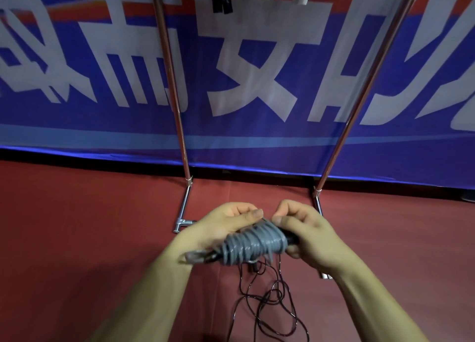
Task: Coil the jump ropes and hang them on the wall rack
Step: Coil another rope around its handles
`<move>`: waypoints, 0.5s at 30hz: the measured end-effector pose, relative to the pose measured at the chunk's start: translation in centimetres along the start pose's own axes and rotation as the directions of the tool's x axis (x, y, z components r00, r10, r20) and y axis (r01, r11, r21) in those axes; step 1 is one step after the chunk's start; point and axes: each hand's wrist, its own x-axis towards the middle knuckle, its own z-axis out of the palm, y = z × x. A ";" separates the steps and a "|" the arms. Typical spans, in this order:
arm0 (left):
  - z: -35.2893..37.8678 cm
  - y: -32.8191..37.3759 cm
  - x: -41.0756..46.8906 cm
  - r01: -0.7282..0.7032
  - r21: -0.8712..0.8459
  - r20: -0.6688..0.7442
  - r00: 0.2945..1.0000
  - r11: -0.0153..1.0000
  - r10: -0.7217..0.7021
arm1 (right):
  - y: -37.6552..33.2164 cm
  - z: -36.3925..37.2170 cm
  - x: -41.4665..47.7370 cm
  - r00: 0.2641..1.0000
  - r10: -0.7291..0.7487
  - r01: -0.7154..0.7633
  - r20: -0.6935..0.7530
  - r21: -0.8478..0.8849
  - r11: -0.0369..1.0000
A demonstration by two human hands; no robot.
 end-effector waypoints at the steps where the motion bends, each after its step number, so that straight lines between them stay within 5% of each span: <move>1: 0.0 -0.1 0.1 0.009 -0.038 0.028 1.000 0.999 -0.008 | -0.3 0.0 -0.1 1.000 0.006 -0.005 -0.010 0.089 0.996; 3: 0.8 -0.4 0.4 0.006 -0.182 0.000 1.000 0.983 -0.006 | -0.8 0.3 -0.1 0.997 0.007 0.009 -0.072 0.215 0.976; 6: 4.3 -0.7 1.2 0.009 -0.218 -0.263 0.962 0.976 -0.068 | -0.2 0.6 1.1 0.938 -0.029 0.122 -0.345 0.252 0.960; 8: 6.7 -1.4 1.8 0.032 -0.048 -0.369 0.928 0.998 -0.047 | 1.0 0.3 2.1 0.833 -0.084 0.172 -0.547 0.113 0.979; 10: 7.5 -2.1 1.9 0.108 0.314 -0.349 0.937 0.943 0.008 | 2.1 -0.4 2.3 0.733 -0.233 0.105 -0.639 -0.233 0.967; 12: 7.4 -2.3 1.5 0.200 0.633 -0.344 0.938 0.748 0.040 | 2.9 -0.9 1.9 0.724 -0.377 0.003 -0.577 -0.544 0.839; 15: 7.8 -1.4 0.6 0.224 0.826 -0.349 0.923 0.517 0.159 | 3.4 -0.8 1.4 0.731 -0.494 0.000 -0.470 -0.724 0.690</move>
